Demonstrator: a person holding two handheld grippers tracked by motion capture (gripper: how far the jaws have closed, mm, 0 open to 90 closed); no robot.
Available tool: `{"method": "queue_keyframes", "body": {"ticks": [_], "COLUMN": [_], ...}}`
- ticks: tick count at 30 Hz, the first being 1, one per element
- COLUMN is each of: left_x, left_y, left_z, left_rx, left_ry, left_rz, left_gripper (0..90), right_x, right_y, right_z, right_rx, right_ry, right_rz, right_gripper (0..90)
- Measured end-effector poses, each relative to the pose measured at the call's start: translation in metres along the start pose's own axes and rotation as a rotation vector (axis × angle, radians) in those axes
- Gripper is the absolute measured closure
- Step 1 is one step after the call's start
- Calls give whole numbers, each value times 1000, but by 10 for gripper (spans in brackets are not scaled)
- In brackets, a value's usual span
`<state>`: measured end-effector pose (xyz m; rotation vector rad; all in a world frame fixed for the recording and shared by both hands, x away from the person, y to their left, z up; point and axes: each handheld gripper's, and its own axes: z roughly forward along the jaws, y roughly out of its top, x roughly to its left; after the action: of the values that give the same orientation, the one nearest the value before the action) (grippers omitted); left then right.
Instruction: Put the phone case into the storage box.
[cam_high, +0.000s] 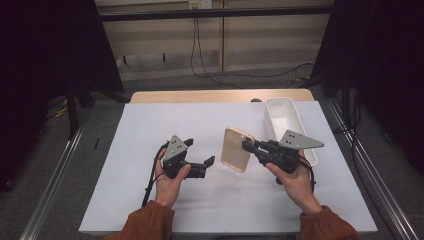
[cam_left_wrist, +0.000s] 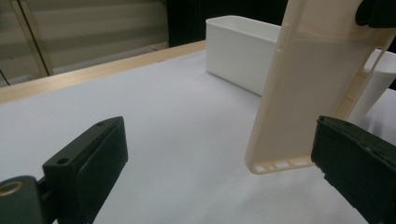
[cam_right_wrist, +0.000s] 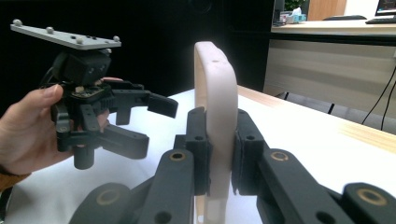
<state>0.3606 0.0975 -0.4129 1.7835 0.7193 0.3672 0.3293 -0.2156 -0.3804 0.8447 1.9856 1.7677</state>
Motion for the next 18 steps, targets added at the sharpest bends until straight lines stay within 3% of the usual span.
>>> {"method": "queue_keyframes", "body": {"ticks": [5, 9, 13, 15, 18], "left_x": [3, 6, 7, 8, 6], "left_y": [-4, -7, -10, -11, -12], "left_z": [-7, -13, -23, -27, -33], "left_rx": [-53, -99, -142, -144, -151], "left_ry": [33, 28, 51, 33, 42], "left_rz": [5, -4, -2, -33, -24], "left_gripper": [42, 48, 50, 49, 47], "right_x": [-2, -2, -3, -3, -3], "right_y": [0, 0, 0, 0, 1], "right_z": [-1, -1, -2, -2, -3], "right_rx": [0, -2, -2, -5, -9], "right_ry": [-1, -2, -3, -6, -5], "right_rz": [3, -3, -2, -1, 4], "right_gripper": [802, 802, 803, 803, 802]}}
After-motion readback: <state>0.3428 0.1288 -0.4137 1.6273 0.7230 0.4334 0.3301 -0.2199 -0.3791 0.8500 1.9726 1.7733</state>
